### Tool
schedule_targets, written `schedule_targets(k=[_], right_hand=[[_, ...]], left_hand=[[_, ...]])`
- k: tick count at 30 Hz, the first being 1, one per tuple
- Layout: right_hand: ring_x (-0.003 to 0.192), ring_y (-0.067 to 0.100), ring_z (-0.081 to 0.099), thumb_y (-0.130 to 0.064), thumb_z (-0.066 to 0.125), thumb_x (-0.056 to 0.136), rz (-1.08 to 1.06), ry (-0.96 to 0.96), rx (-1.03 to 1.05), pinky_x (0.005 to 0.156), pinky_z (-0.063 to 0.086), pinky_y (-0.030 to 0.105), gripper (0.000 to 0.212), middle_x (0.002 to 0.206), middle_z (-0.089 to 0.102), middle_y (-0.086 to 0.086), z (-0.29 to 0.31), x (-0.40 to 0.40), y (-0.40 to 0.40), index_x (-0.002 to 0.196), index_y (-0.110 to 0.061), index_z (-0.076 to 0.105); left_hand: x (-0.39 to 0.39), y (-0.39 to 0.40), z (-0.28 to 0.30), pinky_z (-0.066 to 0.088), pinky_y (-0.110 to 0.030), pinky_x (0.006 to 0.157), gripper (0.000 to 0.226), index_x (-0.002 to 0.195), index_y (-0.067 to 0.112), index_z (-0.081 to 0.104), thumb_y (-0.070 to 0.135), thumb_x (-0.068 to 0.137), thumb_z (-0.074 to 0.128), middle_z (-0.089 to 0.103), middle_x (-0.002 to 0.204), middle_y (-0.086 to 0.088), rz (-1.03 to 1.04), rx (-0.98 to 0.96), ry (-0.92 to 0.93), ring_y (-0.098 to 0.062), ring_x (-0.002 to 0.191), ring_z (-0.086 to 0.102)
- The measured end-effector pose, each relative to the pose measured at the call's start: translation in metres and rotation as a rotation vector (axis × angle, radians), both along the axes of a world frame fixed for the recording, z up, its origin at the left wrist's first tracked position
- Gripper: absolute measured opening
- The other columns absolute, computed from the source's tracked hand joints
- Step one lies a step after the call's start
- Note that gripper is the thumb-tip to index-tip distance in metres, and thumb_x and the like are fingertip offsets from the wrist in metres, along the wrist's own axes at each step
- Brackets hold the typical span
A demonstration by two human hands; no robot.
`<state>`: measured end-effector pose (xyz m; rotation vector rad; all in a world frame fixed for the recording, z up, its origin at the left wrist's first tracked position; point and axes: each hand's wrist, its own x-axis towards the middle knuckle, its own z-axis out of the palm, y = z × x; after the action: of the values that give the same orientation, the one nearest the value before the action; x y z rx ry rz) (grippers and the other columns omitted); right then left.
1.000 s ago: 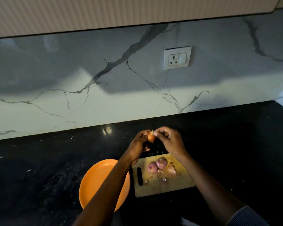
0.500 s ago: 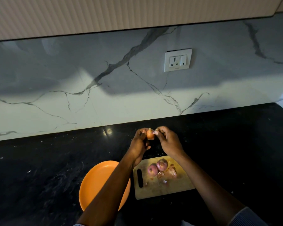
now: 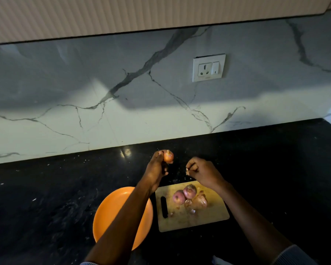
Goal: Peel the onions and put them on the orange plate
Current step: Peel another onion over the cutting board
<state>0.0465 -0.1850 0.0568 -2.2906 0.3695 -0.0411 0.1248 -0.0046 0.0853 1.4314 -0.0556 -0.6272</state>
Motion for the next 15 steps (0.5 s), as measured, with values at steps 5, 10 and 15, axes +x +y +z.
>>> schedule_targets(k=[5,10,15], right_hand=[[0.094,0.005,0.069,-0.016,0.078,0.086,0.012,0.031,-0.035,0.087,0.056,0.026,0.015,0.097,0.074,-0.009,-0.013,-0.007,-0.001,0.095,-0.026,0.072],[0.086,-0.001,0.069,-0.030,0.082,0.083,-0.103,-0.217,0.343,0.076,0.052,0.012,0.016,0.090,0.075,-0.008,0.013,0.006,0.017,0.094,-0.025,0.071],[0.084,0.007,0.072,-0.013,0.082,0.082,-0.174,-0.296,0.477,0.074,0.053,0.017,0.020,0.089,0.075,-0.002,0.017,0.016,0.027,0.092,-0.024,0.067]], left_hand=[[-0.005,0.002,-0.006,0.038,-0.027,0.060,0.027,0.117,0.017,0.056,0.026,0.110,0.031,0.062,0.095,-0.008,-0.024,-0.012,-0.039,-0.011,0.063,0.046],[-0.007,-0.004,-0.015,0.047,-0.027,0.065,0.024,0.122,0.014,0.055,0.026,0.108,0.039,0.062,0.104,-0.008,-0.046,-0.027,-0.093,-0.012,0.074,0.054],[-0.009,-0.006,-0.013,0.047,-0.029,0.074,0.026,0.126,0.010,0.054,0.023,0.108,0.041,0.063,0.106,-0.006,-0.076,-0.041,-0.088,-0.012,0.081,0.055]])
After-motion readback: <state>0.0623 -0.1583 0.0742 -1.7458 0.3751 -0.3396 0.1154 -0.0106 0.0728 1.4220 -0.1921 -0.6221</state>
